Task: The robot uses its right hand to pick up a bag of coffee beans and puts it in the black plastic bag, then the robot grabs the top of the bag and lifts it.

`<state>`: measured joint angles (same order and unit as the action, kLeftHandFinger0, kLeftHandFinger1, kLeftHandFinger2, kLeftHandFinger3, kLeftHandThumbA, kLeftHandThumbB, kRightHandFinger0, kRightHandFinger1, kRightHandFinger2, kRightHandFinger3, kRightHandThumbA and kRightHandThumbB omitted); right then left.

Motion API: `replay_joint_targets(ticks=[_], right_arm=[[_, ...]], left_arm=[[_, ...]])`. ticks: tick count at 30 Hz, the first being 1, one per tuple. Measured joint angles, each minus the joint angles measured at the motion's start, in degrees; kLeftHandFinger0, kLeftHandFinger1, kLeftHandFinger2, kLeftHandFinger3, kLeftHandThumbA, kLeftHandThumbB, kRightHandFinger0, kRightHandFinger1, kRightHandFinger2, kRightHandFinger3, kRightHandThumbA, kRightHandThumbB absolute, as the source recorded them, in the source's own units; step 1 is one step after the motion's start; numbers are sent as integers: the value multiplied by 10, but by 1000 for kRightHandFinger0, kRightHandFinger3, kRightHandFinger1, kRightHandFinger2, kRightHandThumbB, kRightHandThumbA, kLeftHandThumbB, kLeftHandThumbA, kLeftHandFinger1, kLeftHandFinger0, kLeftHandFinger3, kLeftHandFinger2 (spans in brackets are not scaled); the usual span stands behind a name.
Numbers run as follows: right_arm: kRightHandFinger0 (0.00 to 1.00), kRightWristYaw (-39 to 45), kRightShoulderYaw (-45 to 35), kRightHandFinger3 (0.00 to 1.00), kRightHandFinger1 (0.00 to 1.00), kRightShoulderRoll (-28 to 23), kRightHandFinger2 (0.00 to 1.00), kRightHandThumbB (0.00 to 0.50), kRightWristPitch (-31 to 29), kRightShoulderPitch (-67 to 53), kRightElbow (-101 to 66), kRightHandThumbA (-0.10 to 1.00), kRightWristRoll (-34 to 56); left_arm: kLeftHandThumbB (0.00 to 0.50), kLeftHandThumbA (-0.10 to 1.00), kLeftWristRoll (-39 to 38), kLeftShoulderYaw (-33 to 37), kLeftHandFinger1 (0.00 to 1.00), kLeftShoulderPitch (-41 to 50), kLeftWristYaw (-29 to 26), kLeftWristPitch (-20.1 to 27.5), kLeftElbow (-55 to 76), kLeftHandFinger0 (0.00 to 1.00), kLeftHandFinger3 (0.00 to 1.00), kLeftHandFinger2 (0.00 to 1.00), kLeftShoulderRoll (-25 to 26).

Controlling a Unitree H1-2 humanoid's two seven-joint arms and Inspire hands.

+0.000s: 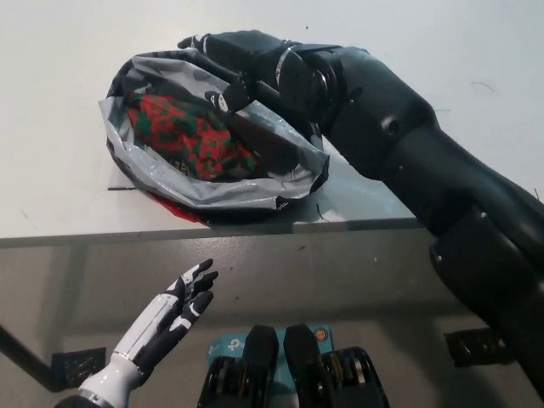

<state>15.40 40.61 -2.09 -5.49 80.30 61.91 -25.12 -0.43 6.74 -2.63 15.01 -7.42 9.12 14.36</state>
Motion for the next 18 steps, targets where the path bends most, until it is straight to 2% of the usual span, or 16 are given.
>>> replay_joint_targets(ticks=[4,9,10,13,18], right_arm=[[1000,-4,1,1000,1000,-16,1000,458,7,-20,-54,647,-29],[1000,-5,-8,1000,1000,-32,1000,483,28,-52,-108,643,-49],[1000,-5,-17,1000,1000,-37,1000,499,40,-66,-132,674,-52],[1000,-4,-27,1000,1000,-43,1000,500,52,-81,-157,819,-54],[1000,22,-50,1000,1000,-61,1000,500,92,-119,-233,900,-54]], left_arm=[[169,899,0,0,1000,-5,1,0,0,1000,1000,1000,4],[174,901,2,1,1000,-5,2,1,0,1000,1000,1000,6],[175,902,2,1,1000,-5,3,1,-1,1000,1000,1000,6],[177,909,2,1,1000,-5,3,2,-1,1000,1000,1000,6],[178,916,2,1,1000,-5,3,2,-1,1000,1000,1000,6]])
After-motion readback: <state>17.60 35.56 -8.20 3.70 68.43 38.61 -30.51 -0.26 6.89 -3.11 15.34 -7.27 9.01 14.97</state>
